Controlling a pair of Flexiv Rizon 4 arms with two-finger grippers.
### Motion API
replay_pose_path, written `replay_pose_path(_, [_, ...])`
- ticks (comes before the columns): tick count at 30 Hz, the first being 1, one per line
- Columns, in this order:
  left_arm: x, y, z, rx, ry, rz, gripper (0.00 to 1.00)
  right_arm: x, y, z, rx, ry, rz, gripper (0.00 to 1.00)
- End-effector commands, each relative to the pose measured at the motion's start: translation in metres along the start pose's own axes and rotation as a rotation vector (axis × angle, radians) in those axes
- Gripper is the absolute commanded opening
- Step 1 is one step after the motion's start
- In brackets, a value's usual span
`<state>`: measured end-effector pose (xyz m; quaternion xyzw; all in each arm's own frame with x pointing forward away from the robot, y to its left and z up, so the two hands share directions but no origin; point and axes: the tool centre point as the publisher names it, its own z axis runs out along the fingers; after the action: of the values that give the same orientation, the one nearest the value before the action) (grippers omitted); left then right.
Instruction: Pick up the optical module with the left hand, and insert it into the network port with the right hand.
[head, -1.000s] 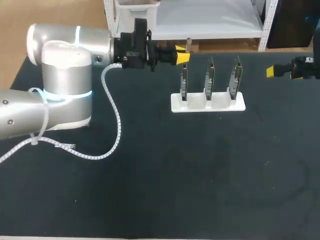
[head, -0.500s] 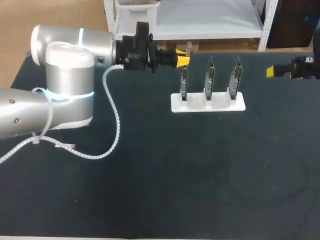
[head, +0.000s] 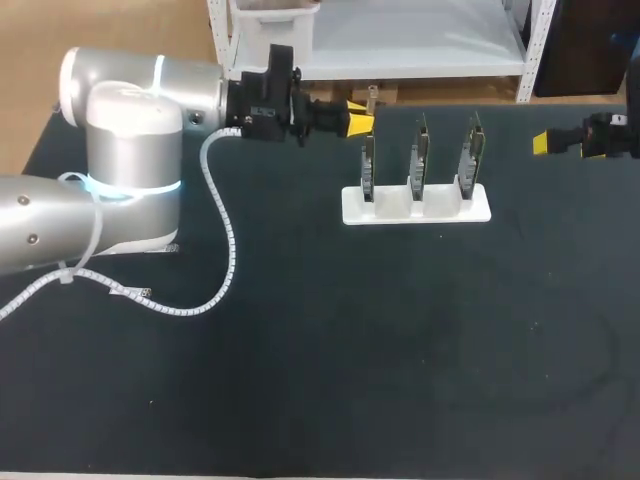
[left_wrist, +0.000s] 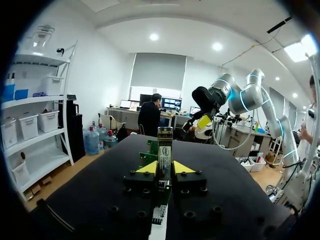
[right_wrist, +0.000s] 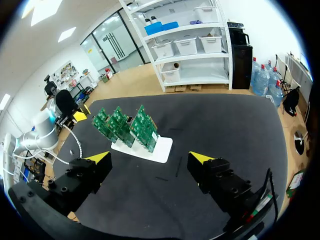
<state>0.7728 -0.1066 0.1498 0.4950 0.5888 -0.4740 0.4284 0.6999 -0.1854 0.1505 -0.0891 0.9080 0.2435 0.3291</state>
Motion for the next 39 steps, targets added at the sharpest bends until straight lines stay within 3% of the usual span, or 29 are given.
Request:
replay_pose_path(1, [0.0000, 0.0046, 0.0022, 0.013, 0.005, 0.001, 0.00, 0.0003, 0.0007, 0.0000, 0.003, -0.001, 0.001, 1.00])
replay_pose_path(39, [0.0035, 0.0021, 0.0024, 0.027, -0.003, -0.025, 0.00, 0.0003, 0.0007, 0.0000, 0.003, -0.001, 0.001, 1.00])
